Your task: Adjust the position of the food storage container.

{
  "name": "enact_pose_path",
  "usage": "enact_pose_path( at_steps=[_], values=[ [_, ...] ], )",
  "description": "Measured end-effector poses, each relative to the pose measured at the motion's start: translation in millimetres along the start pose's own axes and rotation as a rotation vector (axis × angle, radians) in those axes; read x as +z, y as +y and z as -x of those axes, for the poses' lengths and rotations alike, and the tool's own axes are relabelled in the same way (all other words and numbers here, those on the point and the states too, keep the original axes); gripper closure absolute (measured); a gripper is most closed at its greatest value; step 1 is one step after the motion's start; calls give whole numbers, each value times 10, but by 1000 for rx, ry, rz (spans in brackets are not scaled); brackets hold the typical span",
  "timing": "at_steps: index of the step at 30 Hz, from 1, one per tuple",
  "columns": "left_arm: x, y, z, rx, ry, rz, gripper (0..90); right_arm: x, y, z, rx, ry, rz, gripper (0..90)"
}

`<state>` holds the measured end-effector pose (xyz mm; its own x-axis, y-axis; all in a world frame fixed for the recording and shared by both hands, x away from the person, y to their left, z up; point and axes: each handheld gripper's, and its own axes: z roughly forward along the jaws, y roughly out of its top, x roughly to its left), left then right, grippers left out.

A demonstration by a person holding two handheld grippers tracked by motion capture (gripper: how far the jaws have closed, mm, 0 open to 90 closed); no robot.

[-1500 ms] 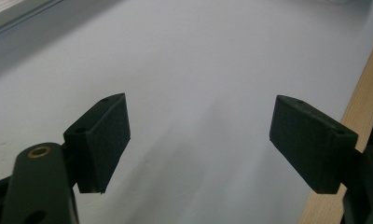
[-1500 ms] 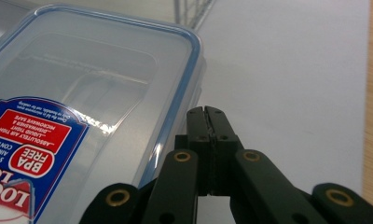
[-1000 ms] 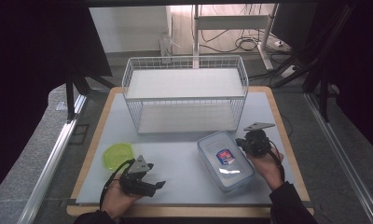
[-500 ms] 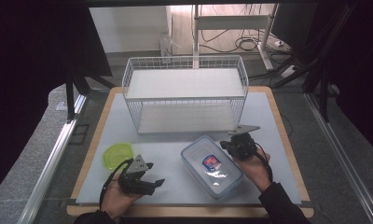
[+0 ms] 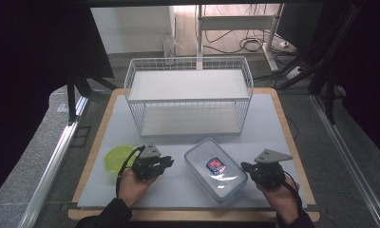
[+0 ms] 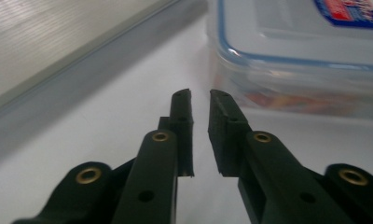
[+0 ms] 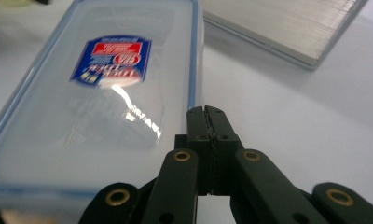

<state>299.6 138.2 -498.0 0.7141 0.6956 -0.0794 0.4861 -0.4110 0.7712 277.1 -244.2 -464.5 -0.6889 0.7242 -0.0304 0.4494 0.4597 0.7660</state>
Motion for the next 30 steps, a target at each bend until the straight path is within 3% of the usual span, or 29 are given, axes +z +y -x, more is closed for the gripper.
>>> enact_pose_path(
  at_steps=[3,6,11,14,16,18,20,24,30],
  values=[
    [119,103,-53,4,31,7,817,-124,-94,-60,5,0,1,891],
    [229,192,-77,7,32,26,815,-212,-187,-108,23,20,16,888],
    [408,288,-51,22,34,19,803,-230,-351,-126,42,8,-32,883],
    [496,305,-23,29,35,9,800,-170,-435,-122,72,55,-95,882],
    [525,293,-28,24,24,0,808,-112,-449,-162,54,75,-135,875],
    [544,277,-29,21,10,-13,829,-94,-426,-187,46,87,-130,877],
    [549,273,-15,23,6,-18,861,-69,-402,-186,33,62,-144,883],
    [522,267,13,23,12,-32,897,-8,-371,-103,43,41,-146,894],
    [455,223,31,-14,17,-46,898,107,-304,73,91,27,-146,895]
  ],
)
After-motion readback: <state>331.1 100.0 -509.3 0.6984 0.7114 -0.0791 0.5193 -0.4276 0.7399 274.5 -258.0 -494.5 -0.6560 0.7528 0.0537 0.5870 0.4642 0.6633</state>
